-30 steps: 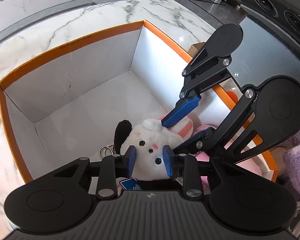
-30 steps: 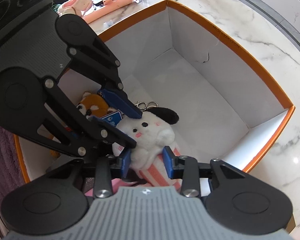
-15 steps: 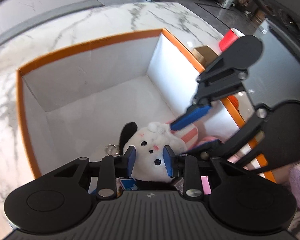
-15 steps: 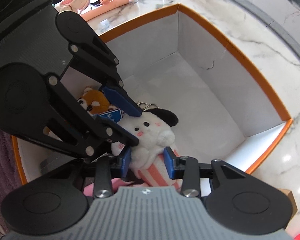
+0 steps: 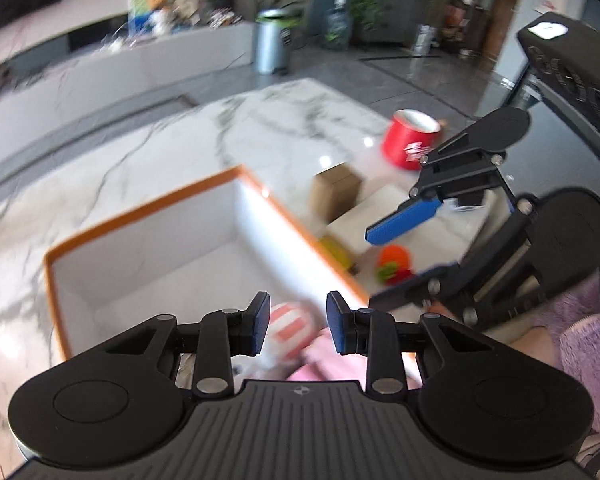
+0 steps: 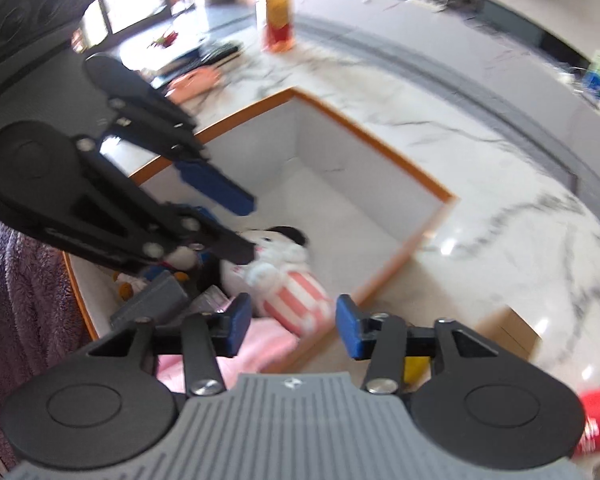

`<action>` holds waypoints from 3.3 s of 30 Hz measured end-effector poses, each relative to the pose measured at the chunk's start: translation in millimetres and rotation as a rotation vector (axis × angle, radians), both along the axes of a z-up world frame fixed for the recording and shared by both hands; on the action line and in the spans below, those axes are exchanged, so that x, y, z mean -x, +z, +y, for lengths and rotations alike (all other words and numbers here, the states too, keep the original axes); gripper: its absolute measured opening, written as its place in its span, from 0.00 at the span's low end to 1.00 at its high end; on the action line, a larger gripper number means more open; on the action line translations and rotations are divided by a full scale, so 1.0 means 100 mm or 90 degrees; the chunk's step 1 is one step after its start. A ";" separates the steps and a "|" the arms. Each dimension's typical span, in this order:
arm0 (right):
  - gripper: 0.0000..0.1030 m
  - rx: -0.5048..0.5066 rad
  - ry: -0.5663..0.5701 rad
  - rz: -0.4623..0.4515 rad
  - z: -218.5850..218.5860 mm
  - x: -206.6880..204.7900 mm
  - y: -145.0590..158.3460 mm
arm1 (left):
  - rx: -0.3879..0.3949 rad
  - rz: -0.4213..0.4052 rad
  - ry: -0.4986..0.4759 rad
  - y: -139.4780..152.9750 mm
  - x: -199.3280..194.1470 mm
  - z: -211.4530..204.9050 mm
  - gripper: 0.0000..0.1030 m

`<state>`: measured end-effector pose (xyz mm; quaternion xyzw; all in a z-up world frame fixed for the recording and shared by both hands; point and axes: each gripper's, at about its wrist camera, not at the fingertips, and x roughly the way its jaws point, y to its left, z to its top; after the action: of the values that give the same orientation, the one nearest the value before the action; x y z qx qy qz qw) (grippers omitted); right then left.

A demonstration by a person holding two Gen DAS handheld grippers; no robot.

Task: Organize objects
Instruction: 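Withdraw both grippers and reach toward the yellow tape measure and orange fruit, then grasp the yellow tape measure with left while right grasps the orange knitted fruit, then carry the tape measure with left while right carries the orange fruit over the box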

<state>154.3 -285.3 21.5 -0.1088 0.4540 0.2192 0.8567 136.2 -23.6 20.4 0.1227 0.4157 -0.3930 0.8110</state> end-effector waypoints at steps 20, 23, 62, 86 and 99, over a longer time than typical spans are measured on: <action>0.63 -0.130 -0.324 -0.007 -0.61 0.38 -1.12 | -0.273 -0.096 -0.233 -0.71 -0.21 -1.76 0.67; 0.63 -0.128 -0.322 -0.002 -0.57 0.25 -1.32 | -0.316 -0.085 -0.265 -0.87 -0.35 -1.95 0.69; 0.48 -0.208 -0.279 0.071 -1.02 0.15 -1.60 | -0.403 0.079 -0.233 -1.52 -0.91 -2.27 0.61; 0.47 -0.212 -0.139 -0.117 0.05 0.28 -0.08 | -0.359 -0.017 -0.111 -0.32 -0.53 -0.56 0.61; 0.47 -0.138 -0.069 -0.042 0.92 -0.58 -0.36 | -0.432 0.005 -0.251 -0.88 -0.91 -0.22 0.61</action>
<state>212.0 -193.4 -14.1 0.0018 0.4041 0.2170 0.8886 226.9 -45.9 -67.8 0.4597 0.4937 -0.3822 0.6316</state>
